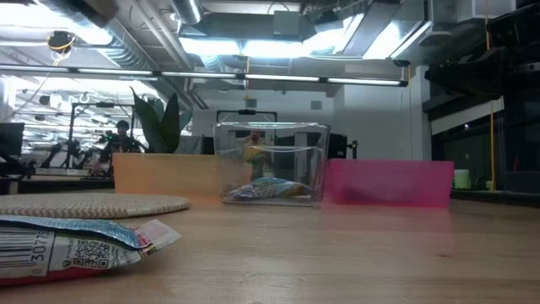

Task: Pick and place Granola Bars by type
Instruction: Put the yellow granola bar into the orange bin

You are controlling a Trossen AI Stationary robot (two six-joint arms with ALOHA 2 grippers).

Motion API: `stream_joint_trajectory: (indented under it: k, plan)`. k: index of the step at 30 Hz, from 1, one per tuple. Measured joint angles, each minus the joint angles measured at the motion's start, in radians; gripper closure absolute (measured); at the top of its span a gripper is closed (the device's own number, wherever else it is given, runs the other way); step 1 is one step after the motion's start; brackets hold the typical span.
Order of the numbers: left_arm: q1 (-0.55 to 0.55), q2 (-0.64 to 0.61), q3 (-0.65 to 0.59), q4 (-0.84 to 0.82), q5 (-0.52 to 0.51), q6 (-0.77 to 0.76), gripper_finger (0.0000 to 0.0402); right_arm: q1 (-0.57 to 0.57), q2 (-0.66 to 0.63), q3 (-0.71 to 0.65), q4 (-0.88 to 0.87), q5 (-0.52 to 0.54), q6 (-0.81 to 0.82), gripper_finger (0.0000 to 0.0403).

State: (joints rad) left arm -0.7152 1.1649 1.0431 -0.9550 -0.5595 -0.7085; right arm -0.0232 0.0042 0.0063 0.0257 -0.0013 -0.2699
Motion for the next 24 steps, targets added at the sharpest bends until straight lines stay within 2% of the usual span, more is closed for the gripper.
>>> stream_joint_trajectory:
  k: [7,17,24]
  plan:
    - [0.125,-0.062,0.000,0.000,-0.002,0.080,0.0399,0.000,0.000,0.000,0.000,0.000,0.000,0.0315]
    - [0.333,-0.151,0.001,0.010,-0.077,0.201,0.0399,0.000,0.000,0.000,0.000,0.000,0.000,0.0315]
    - [0.487,-0.187,0.001,0.024,-0.085,0.288,0.0399,0.000,0.000,0.000,0.000,0.000,0.000,0.0315]
